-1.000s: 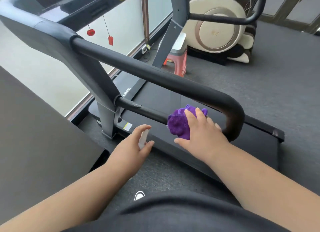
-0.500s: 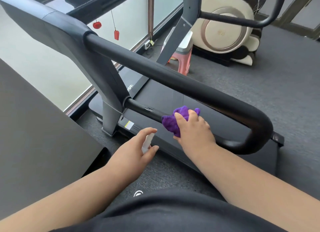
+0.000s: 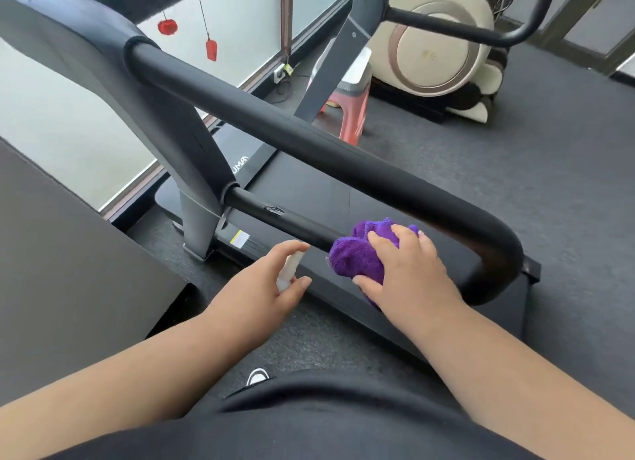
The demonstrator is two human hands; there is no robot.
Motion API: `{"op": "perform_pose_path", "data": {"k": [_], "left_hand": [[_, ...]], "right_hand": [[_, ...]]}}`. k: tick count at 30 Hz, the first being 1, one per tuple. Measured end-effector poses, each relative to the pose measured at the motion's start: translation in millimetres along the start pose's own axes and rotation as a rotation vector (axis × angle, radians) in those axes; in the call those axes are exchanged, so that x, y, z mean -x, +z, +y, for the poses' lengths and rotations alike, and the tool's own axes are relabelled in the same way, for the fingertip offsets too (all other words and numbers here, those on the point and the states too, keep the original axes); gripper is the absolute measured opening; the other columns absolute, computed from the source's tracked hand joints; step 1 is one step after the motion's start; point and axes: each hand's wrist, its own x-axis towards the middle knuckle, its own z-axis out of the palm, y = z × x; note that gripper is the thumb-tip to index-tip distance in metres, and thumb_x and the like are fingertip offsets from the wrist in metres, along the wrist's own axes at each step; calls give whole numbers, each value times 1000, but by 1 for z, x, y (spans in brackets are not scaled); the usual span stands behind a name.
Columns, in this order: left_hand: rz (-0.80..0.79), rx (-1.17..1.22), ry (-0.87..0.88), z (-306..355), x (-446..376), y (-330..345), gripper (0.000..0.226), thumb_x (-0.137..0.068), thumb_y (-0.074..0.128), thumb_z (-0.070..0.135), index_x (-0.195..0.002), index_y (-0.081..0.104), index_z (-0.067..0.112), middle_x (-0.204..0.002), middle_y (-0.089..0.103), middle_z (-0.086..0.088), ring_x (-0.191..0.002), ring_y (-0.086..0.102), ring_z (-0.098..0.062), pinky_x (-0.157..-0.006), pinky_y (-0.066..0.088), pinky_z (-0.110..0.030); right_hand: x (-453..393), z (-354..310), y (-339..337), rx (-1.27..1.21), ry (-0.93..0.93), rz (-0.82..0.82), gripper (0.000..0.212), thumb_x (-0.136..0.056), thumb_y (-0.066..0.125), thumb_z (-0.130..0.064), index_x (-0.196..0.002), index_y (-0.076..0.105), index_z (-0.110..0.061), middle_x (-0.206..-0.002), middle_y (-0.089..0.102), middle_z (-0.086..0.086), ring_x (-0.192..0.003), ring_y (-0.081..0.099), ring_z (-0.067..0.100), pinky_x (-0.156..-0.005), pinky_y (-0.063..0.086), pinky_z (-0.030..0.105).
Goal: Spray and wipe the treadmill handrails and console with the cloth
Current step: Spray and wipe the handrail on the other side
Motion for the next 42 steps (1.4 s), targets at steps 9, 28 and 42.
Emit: {"op": "perform_pose_path", "data": {"k": [9, 28, 42], "left_hand": [[113, 41, -115, 17, 38, 18, 39, -83, 50, 65, -117, 32, 73, -81, 57, 38, -74, 55, 18, -60, 41, -15], [168, 80, -247, -59, 35, -56, 42, -89, 52, 59, -124, 31, 68, -97, 62, 26, -83, 58, 10, -70, 42, -14], [102, 101, -161, -83, -6, -91, 43, -93, 57, 49, -127, 33, 59, -90, 60, 16, -78, 57, -2, -79, 49, -29]], "right_hand": [[-7, 3, 20, 39, -216, -3, 77, -82, 53, -72, -148, 35, -38, -158, 21, 12, -134, 34, 43, -104, 40, 53], [-115, -136, 24, 11, -239, -68, 57, -94, 52, -48, -144, 37, -25, -140, 43, 5, -112, 50, 33, -88, 50, 43], [-131, -165, 17, -64, -171, -76, 60, -85, 66, -47, -133, 41, -19, -123, 51, 5, -99, 60, 30, -79, 52, 39]]}}
